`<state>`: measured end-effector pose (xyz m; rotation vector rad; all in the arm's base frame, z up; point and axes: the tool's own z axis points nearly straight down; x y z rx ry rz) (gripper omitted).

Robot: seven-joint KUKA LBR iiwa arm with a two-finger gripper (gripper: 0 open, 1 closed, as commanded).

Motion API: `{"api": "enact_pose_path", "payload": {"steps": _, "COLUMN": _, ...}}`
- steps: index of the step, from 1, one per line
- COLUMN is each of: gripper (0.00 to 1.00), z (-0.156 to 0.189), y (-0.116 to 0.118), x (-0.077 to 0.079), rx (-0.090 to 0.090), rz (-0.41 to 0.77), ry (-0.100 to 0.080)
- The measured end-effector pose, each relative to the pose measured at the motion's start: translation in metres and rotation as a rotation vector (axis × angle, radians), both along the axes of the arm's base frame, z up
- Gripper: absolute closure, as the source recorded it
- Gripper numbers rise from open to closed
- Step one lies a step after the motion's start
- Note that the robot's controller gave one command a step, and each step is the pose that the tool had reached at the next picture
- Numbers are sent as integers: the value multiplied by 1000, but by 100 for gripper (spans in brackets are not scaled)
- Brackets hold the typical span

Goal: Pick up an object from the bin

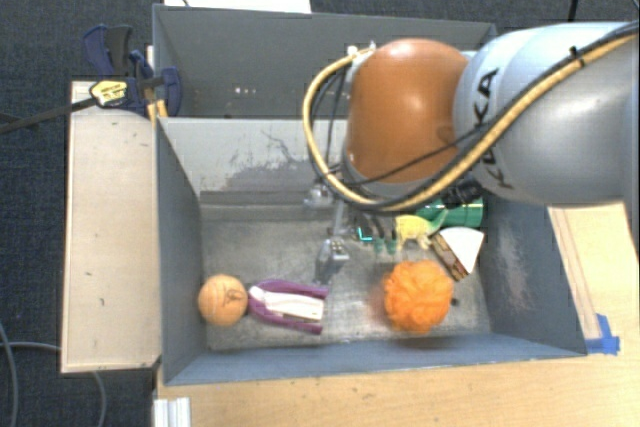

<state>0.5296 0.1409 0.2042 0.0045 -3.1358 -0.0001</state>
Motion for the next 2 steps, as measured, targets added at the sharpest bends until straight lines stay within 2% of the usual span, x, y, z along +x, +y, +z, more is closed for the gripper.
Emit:
{"api": "enact_pose_path", "payload": {"steps": 1, "gripper": 0, "z": 5, "y": -1, "x": 2, "rx": 1, "rz": -5, "ry": -8}}
{"api": "enact_pose_path", "payload": {"steps": 2, "gripper": 0, "z": -59, "y": 12, "x": -15, "rx": 3, "rz": -27, "ry": -13}}
